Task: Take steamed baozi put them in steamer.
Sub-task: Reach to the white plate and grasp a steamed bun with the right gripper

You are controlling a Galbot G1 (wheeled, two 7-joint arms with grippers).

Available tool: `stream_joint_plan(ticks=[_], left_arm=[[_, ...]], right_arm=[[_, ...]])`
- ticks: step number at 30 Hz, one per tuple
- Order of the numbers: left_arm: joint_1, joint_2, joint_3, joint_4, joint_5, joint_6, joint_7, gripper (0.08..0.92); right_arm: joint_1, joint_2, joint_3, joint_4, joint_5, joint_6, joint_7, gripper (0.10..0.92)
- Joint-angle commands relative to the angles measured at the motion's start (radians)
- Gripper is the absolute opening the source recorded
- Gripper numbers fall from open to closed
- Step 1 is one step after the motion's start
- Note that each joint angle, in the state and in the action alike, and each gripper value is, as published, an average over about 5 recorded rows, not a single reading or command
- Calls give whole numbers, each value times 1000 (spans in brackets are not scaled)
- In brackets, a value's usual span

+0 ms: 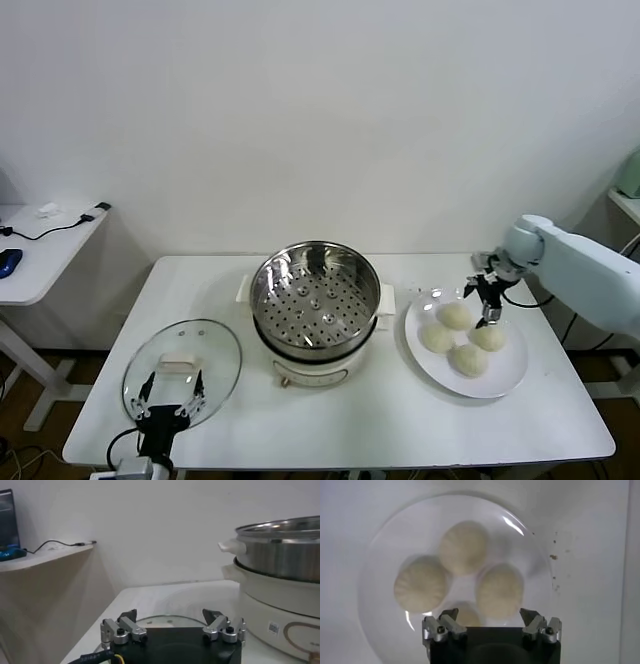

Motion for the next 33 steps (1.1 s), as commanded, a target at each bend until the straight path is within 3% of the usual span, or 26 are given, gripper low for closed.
stream_joint_plan(ticks=[1,19,27,33], left_arm=[[-2,-2,2,5,7,-4,0,823],[-1,-2,9,9,18,-14,1,823],[-3,-3,10,5,20,-11,0,823],[-5,-3,12,2,21,-10,0,823]], right_arm=[[-57,62,44,-103,-27,5,27,823],[-65,126,83,-181,-48,15,33,816],[-44,111,68,-151,-40,14,14,684],[102,46,-12,-5,24,16,-26,654]])
